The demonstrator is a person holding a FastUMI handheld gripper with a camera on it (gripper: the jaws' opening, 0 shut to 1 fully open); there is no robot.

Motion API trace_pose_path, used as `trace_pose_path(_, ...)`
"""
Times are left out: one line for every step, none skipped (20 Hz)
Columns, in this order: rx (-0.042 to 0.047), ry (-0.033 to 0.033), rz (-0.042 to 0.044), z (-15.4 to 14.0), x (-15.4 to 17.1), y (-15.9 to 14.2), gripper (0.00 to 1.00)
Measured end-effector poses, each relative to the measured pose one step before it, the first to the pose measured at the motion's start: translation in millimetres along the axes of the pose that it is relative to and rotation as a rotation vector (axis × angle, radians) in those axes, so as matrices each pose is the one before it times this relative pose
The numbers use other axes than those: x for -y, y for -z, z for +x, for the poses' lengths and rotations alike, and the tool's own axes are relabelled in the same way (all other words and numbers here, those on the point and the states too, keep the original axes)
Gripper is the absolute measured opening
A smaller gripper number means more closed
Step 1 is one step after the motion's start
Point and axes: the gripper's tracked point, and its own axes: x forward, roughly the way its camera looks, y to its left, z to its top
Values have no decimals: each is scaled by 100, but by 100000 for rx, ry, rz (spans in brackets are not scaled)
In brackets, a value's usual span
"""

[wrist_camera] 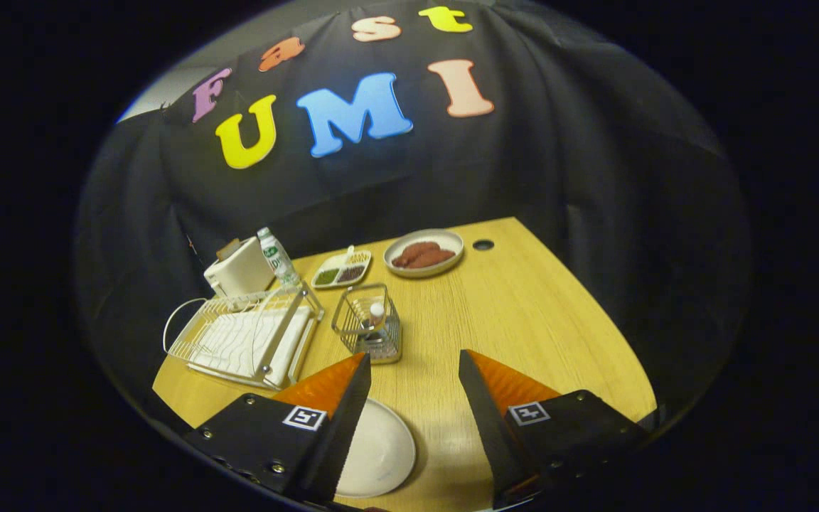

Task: Take the plate from the dish rack, then take the spoon from the basket and place it into the plate.

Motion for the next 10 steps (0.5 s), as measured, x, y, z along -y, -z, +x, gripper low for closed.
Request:
trace_pose_path(4520,-418,-1419,142,-186,-1398,78)
trace_pose_path(4042,-702,-1325,119,-251,-1083,78)
trace_pose_path(3623,-187,-2036,53,12,-1043,78)
trace_pose_path(4087,-367,-2530,-97,-24,-1119,78)
trace_pose_path(5030,-494,-2987,141,-78,-1267,78)
trace_pose_path(5585,-1080,-3061,253,-239,-1192,78)
trace_pose_path(5714,-908,-2677,325,-271,-964,78)
trace_pose_path(3396,-243,-2071,326,-229,-156,78)
trace_pose_path(887,-893,-1013,289,-367,431,78)
trace_pose_path(764,-803,-527,140,-578,617,78)
